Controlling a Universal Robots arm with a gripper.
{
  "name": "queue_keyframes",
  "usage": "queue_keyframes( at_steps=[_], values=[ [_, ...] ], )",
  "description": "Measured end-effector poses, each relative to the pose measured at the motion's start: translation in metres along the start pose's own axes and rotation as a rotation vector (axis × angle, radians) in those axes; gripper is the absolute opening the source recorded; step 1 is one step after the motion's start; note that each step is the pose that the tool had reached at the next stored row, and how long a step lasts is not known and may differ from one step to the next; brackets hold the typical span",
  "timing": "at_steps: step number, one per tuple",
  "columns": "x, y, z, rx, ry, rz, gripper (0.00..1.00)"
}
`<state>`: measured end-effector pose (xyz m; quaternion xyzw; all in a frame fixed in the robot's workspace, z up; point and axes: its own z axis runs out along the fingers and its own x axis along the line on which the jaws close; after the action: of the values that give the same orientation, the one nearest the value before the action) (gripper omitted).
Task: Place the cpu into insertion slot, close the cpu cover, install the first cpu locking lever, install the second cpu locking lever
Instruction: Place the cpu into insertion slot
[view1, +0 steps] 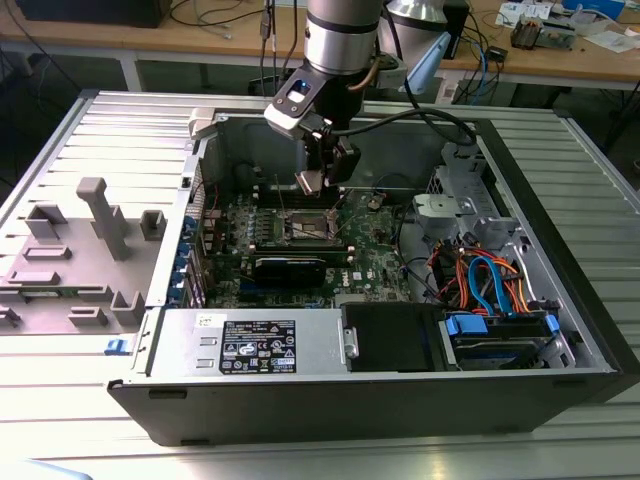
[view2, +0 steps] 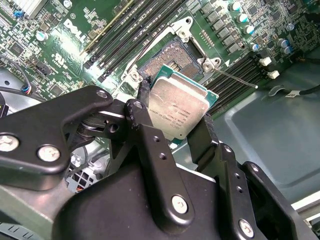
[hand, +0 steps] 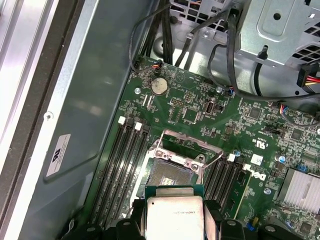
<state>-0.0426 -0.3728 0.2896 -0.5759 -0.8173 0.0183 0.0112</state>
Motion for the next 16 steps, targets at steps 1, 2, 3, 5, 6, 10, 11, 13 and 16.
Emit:
queue_keyframes(
  at_steps=[1,2,3,5,6,10,11,13,16],
  values=[
    [0.0,0.0,0.0,0.0,0.0,0.001,0.55],
    [0.0,0.0,0.0001,0.0001,0.0,0.003,0.55],
    [0.0,0.0,0.0001,0.0001,0.0001,0.005,0.55],
    [0.0,0.0,0.0002,0.0001,0.0002,0.008,0.55],
    [0.0,0.0,0.0003,0.0001,0.0002,0.009,0.55],
    [0.0,0.0,0.0005,0.0002,0.0004,0.016,0.55],
    [0.0,0.0,0.0006,0.0002,0.0005,0.018,0.55],
    [0.0,0.0,0.0008,0.0001,0.0006,0.021,0.55],
    [0.0,0.0,0.0012,0.0002,0.0011,0.032,0.55]
  ],
)
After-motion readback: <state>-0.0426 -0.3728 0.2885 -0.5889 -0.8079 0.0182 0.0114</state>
